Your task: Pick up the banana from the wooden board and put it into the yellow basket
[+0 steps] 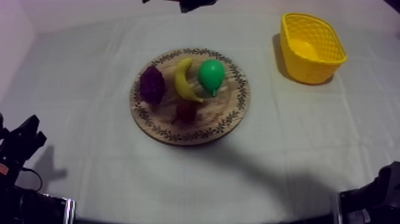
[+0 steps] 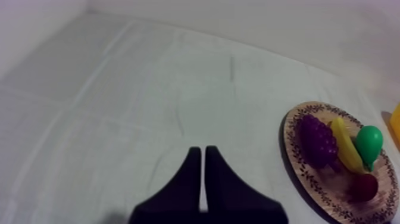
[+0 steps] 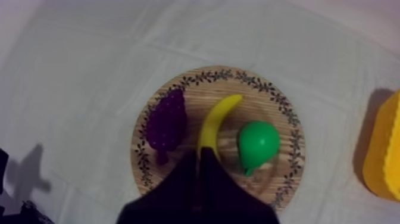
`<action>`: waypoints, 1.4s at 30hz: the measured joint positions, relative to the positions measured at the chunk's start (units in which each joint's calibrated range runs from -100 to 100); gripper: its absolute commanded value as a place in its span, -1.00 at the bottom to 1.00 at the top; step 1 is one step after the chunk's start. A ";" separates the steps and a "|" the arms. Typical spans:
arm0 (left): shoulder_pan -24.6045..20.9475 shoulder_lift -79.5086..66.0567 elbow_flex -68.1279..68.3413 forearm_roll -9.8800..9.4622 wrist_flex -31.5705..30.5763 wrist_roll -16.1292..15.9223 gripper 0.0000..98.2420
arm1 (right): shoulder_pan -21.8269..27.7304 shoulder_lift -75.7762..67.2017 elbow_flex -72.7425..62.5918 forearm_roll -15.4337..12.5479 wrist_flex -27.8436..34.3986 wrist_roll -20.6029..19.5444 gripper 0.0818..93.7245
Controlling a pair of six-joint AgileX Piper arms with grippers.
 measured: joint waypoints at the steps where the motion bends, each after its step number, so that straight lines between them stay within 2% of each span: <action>1: 0.00 0.00 0.00 0.00 0.00 0.00 -1.00 | -0.18 0.39 -0.26 0.36 0.78 -0.26 -0.99; 5: 0.00 0.00 0.00 0.00 -0.01 0.00 -1.00 | -0.75 1.17 -1.18 0.50 3.59 -0.21 -0.97; 9: 0.00 0.00 0.00 0.00 0.00 0.00 -1.00 | -0.50 1.40 -2.16 0.30 4.24 -0.39 -0.87; 15: 0.00 0.00 0.00 0.00 0.00 0.00 -1.00 | 0.01 1.63 -2.48 -0.01 4.75 -1.05 -0.32; 22: 0.00 0.00 0.00 0.00 0.00 0.00 -1.00 | 0.75 1.80 -2.87 -1.31 4.75 -0.83 -0.06; 27: 0.00 0.00 0.00 0.00 0.00 0.00 -1.00 | 0.51 2.44 -3.00 -1.78 4.75 0.08 0.00; 42: 0.00 0.00 0.00 0.00 0.00 0.00 -1.00 | 1.41 11.24 -2.11 -2.85 0.97 -0.26 0.00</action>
